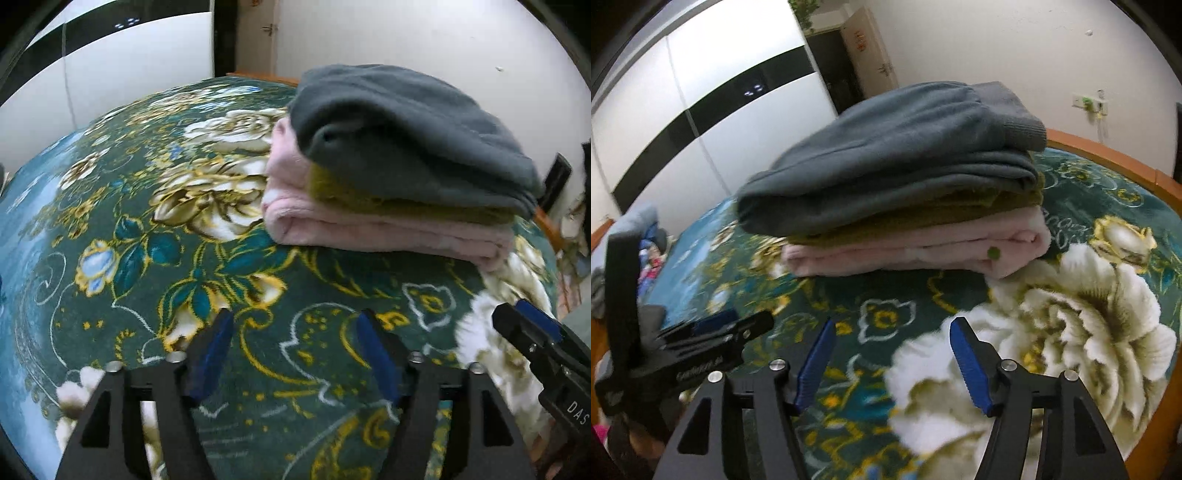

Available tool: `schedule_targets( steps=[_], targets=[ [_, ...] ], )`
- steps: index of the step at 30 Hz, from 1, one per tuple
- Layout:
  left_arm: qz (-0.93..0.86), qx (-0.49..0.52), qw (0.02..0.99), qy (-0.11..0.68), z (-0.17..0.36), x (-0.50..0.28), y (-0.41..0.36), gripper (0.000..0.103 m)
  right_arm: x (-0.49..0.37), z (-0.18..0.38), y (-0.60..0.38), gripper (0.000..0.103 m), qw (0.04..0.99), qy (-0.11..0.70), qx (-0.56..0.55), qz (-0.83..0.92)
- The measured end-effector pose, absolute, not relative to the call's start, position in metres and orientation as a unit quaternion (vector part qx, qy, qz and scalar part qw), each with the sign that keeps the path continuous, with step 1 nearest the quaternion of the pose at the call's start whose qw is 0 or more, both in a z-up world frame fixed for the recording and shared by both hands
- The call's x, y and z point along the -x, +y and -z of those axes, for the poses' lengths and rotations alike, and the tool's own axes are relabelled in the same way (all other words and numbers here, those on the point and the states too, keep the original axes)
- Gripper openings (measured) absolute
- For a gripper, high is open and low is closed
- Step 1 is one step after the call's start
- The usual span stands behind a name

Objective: Fold clothes
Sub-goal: 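Open both grippers and withdraw them from the stacked sweatshirt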

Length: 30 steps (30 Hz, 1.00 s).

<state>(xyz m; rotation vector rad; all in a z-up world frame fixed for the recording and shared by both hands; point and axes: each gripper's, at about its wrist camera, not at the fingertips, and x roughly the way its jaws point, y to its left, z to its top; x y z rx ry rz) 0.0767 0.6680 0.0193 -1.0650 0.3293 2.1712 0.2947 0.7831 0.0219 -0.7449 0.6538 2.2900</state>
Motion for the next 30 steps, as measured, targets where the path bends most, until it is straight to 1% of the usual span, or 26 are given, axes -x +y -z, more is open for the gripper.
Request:
schedule_targets(
  steps=[1, 6, 8, 9, 11, 14, 22, 28, 30],
  targets=[
    [-0.841, 0.403, 0.336, 0.129, -0.018, -0.076, 0.671, 0.074, -0.292, -0.019, 0.785, 0.073, 0.329, 0.248, 0.278, -0.868],
    [-0.856, 0.379, 0.317, 0.151, -0.008, -0.076, 0.684, 0.077, -0.279, 0.000, 0.791, 0.074, 0.374, 0.234, 0.285, -0.851],
    [-0.857, 0.375, 0.318, 0.155, -0.004, -0.078, 0.687, 0.084, -0.276, 0.006, 0.792, 0.076, 0.387, 0.229, 0.288, -0.845],
    [-0.858, 0.371, 0.318, 0.156, -0.002, -0.078, 0.688, 0.084, -0.275, 0.009, 0.793, 0.078, 0.392, 0.228, 0.292, -0.842],
    [-0.858, 0.368, 0.319, 0.163, 0.003, -0.081, 0.692, 0.084, -0.274, 0.013, 0.794, 0.080, 0.401, 0.225, 0.297, -0.837],
    [-0.854, 0.372, 0.319, 0.174, 0.009, -0.083, 0.697, 0.084, -0.275, 0.016, 0.795, 0.081, 0.407, 0.224, 0.297, -0.834],
    [-0.863, 0.353, 0.322, 0.164, 0.005, -0.091, 0.690, 0.084, -0.269, 0.017, 0.793, 0.082, 0.422, 0.200, 0.306, -0.830],
    [-0.861, 0.349, 0.331, 0.165, 0.006, -0.094, 0.691, 0.084, -0.270, 0.016, 0.792, 0.091, 0.439, 0.196, 0.295, -0.826],
    [-0.863, 0.346, 0.329, 0.164, 0.006, -0.095, 0.691, 0.084, -0.271, 0.015, 0.793, 0.092, 0.442, 0.197, 0.294, -0.825]
  ],
)
